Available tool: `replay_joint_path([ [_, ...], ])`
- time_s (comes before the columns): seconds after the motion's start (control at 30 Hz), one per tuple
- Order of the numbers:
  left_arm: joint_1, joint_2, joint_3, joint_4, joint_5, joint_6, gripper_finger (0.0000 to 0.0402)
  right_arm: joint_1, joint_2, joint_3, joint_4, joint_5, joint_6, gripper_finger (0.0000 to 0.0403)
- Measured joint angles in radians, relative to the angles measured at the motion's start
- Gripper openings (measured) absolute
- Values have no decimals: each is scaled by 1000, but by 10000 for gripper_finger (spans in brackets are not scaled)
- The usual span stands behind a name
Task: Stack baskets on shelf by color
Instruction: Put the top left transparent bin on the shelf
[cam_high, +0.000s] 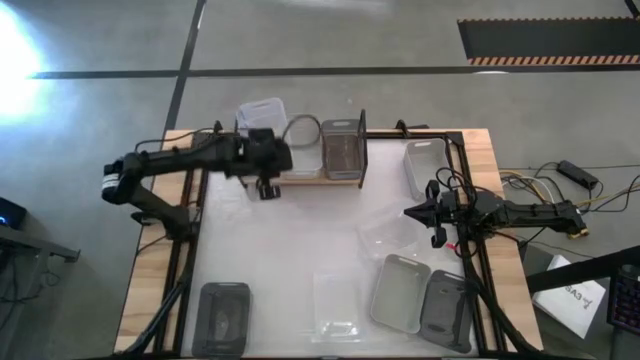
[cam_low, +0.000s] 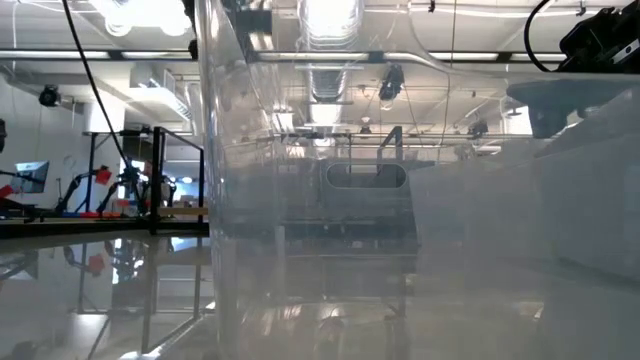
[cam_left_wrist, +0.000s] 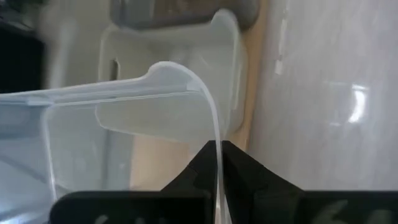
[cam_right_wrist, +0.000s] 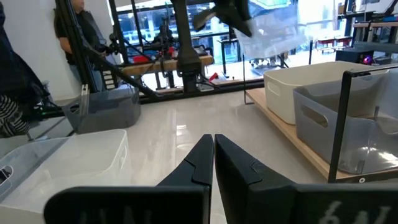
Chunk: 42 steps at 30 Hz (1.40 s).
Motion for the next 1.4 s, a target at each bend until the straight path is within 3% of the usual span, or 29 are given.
replay_joint_path([
  [0.13, 94, 12, -13, -25, 52, 78, 0, 0, 0, 0, 0, 0, 0, 9],
  [0.33, 150, 18, -14, -57, 59, 100, 0, 0, 0, 0, 0, 0, 0, 9],
  [1.13, 174, 17, -102, -81, 37, 117, 0, 0, 0, 0, 0, 0, 0, 9],
  [1.4, 181, 30, -102, -169, 35, 41, 0, 0, 0, 0, 0, 0, 0, 9],
])
